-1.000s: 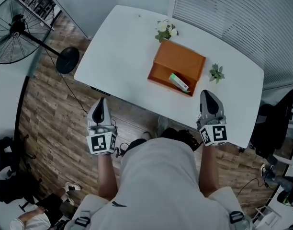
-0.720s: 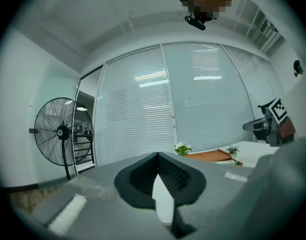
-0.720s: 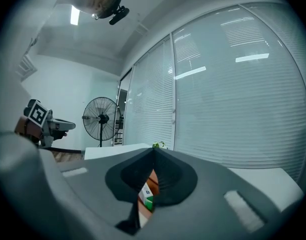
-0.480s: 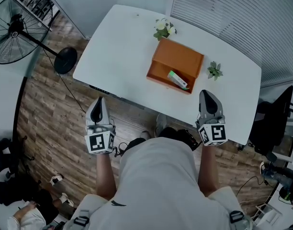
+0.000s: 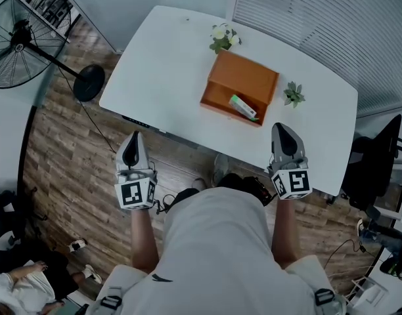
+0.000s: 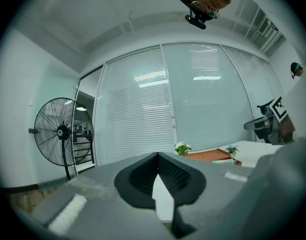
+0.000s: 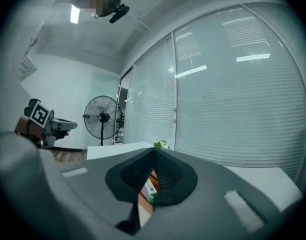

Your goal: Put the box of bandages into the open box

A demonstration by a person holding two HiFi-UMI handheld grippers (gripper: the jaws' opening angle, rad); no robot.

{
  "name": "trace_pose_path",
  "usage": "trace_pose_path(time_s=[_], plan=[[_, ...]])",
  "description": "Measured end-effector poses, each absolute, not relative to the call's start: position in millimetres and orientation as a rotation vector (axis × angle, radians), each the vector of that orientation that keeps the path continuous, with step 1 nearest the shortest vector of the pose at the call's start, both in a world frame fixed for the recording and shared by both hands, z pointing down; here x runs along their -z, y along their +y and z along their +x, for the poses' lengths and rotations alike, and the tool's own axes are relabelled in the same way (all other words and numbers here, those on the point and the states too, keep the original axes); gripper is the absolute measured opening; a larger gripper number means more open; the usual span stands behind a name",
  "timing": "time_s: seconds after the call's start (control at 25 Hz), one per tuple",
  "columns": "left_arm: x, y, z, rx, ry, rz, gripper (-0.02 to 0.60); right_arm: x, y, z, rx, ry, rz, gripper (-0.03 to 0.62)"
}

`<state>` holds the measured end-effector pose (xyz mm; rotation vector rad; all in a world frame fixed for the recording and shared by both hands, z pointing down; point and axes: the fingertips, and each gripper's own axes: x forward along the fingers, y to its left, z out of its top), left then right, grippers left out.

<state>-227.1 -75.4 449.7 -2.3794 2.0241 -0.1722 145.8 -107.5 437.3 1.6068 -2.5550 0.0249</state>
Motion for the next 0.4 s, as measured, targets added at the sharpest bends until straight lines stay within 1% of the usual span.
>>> trace_pose_path(time_s=[0.4], plan=[[-450.8,-72.5,-223.9,0.177,2.016,-2.384,0.006,-441.1,-101.5,149.9,-0.038,-2.547,1.602,0.0]])
